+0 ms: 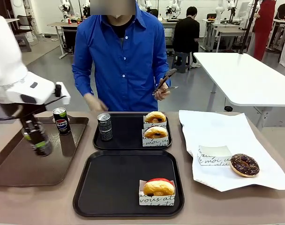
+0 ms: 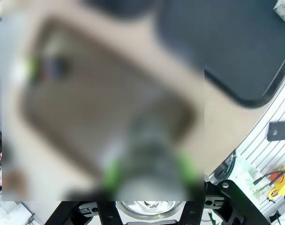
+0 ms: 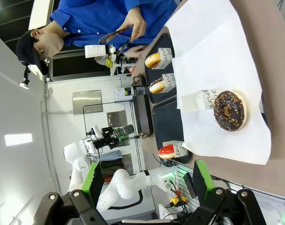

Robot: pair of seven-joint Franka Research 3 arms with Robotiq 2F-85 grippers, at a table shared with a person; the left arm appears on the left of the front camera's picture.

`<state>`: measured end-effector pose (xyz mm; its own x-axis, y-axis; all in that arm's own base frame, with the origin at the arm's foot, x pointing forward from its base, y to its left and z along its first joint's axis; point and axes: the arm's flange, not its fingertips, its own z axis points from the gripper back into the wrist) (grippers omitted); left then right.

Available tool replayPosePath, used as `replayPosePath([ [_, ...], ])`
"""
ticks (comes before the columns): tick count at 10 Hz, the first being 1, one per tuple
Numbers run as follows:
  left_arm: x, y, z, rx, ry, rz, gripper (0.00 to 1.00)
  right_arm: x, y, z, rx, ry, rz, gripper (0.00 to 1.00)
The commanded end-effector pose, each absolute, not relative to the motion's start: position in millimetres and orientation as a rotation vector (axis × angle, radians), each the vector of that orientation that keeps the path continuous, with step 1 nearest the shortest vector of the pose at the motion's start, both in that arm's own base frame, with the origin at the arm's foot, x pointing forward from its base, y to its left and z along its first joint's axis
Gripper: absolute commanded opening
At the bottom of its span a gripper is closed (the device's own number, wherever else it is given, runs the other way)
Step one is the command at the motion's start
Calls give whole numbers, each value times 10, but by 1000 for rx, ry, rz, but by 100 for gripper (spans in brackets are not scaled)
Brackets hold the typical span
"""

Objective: Set up donuts and drinks on trays.
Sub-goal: Pick up one Pepsi coke from the Handle tray and place it on the Flat Tray without a Pepsi coke.

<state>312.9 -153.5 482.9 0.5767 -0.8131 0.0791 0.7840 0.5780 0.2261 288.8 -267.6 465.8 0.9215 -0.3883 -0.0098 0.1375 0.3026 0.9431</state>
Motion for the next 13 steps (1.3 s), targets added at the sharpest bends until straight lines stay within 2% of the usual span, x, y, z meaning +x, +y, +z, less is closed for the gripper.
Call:
replayPosePath([
  [1, 3320, -1865, 4884, 115, -206, -951, 58, 2887, -2667, 4659, 1236, -252, -350, 100],
  [6, 3557, -2521, 4586, -18, -159, -1022, 58, 2887, -2667, 4659, 1236, -252, -350, 100],
  [13, 3663, -2822, 4201, -75, -152, -1053, 58, 2887, -2667, 4659, 1236, -252, -350, 100],
])
